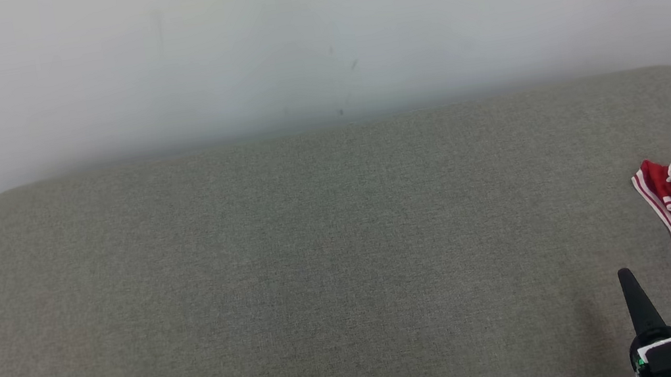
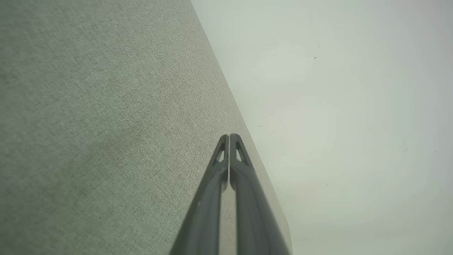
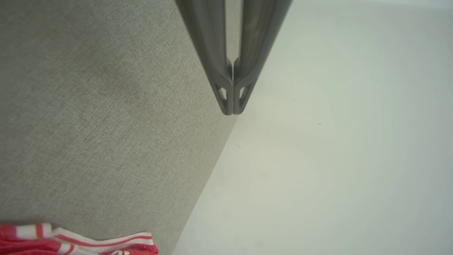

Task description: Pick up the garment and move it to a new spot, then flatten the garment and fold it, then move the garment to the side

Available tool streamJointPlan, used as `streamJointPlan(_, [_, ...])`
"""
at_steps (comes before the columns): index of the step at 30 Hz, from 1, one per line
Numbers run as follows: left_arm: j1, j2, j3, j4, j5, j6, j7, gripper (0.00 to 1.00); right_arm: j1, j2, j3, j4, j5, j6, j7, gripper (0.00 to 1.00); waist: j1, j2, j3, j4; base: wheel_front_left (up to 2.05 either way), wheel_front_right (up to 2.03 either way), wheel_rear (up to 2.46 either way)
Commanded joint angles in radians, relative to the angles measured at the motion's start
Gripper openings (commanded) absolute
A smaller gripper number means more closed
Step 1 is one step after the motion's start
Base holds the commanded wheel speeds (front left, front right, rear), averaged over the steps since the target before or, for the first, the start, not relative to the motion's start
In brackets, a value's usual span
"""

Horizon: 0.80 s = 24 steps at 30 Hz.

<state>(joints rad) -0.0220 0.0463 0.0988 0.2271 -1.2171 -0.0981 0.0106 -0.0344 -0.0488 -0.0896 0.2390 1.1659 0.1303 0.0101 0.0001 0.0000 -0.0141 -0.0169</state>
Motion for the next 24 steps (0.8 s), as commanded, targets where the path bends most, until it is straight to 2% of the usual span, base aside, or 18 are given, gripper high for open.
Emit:
streamJointPlan(1, [-0.02,0.004,0.005,-0.005,-0.028,-0.008,0.006,0.0,-0.021,-0.002,-0.004,-0.005,0.032,0.0,0.008,0.0,-0.0001,0.0,0.001,0.001,0.0,0.0,0.0])
streamJointPlan(24, [-0.059,0.005,0.011,0.008,-0.218,-0.021,0.058,0.0,-0.051,-0.002,-0.015,0.0,0.248,0.001,0.059,0.0,-0.0001,0.0,0.008,0.008,0.0,0.0,0.0])
